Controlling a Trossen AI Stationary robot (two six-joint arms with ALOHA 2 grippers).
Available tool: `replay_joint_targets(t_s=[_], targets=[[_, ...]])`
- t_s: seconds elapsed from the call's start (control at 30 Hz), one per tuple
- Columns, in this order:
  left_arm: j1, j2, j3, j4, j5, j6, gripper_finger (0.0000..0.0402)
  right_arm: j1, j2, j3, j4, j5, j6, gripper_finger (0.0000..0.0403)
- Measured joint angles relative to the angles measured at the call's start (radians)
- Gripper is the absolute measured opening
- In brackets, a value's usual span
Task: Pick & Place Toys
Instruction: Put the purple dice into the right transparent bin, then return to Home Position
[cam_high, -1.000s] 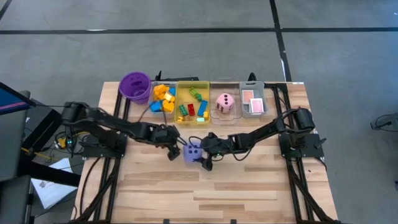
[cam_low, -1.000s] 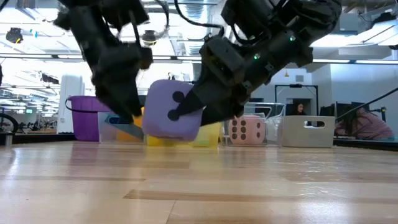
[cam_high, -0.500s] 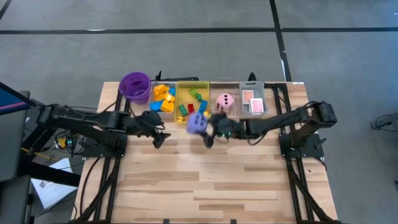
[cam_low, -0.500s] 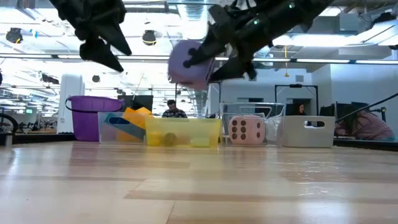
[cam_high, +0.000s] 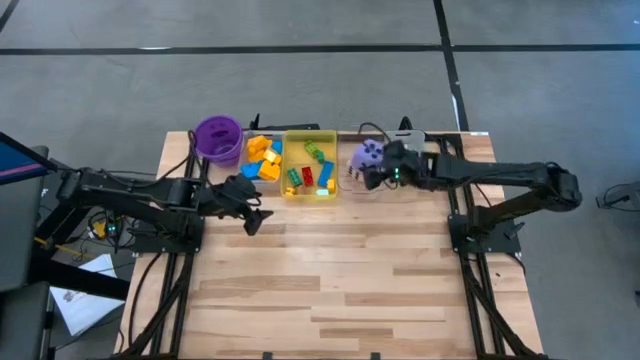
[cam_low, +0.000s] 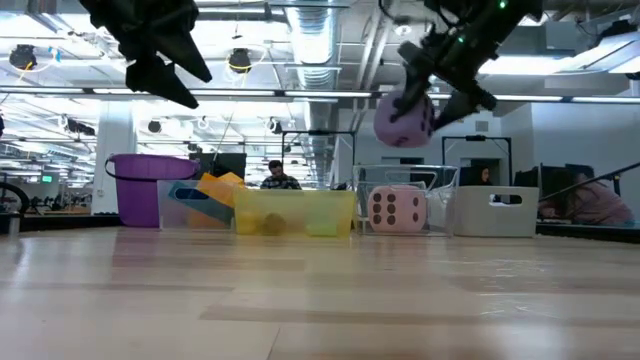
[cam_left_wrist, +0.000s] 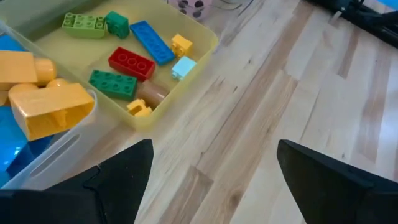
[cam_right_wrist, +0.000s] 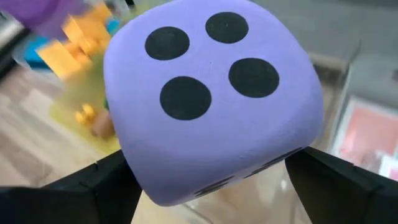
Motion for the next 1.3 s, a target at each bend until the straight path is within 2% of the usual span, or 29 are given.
replay_joint_targets(t_s=[0.1, 0.3, 0.47, 0.53, 0.8, 0.97, 1.17, 1.3], targets=[[0.0, 0.017, 0.001, 0.009, 0.0, 0.0, 0.0337, -0.056, -0.009, 0.0, -0.06, -0.139, 0.014, 0.0355], [0.0, 0.055, 0.0, 0.008, 0.003, 0.0, 0.0337, -0.127, 0.029, 0.002, -0.022, -0.365, 0.02, 0.0392], [-0.007, 0.098, 0.0, 0.035, 0.009, -0.008, 0.0337, -0.15, 0.067, 0.003, -0.027, -0.451, -0.007, 0.0389], [-0.014, 0.119, 0.0, 0.048, 0.009, -0.03, 0.0337, -0.152, 0.083, -0.003, -0.079, -0.479, -0.034, 0.0388], [-0.018, 0.206, 0.0, 0.101, 0.013, -0.122, 0.0337, -0.147, 0.143, -0.002, -0.141, -0.488, -0.074, 0.0398], [-0.018, 0.252, 0.0, 0.188, 0.012, -0.199, 0.0337, -0.094, 0.116, -0.002, -0.126, -0.478, -0.209, 0.0398], [-0.018, 0.3, 0.0, 0.476, 0.012, -0.243, 0.0337, 0.029, -0.026, -0.001, -0.072, -0.436, -0.331, 0.0398], [-0.018, 0.273, 0.0, 0.619, 0.052, -0.185, 0.0337, 0.138, -0.184, -0.001, -0.052, -0.436, -0.401, 0.0398]])
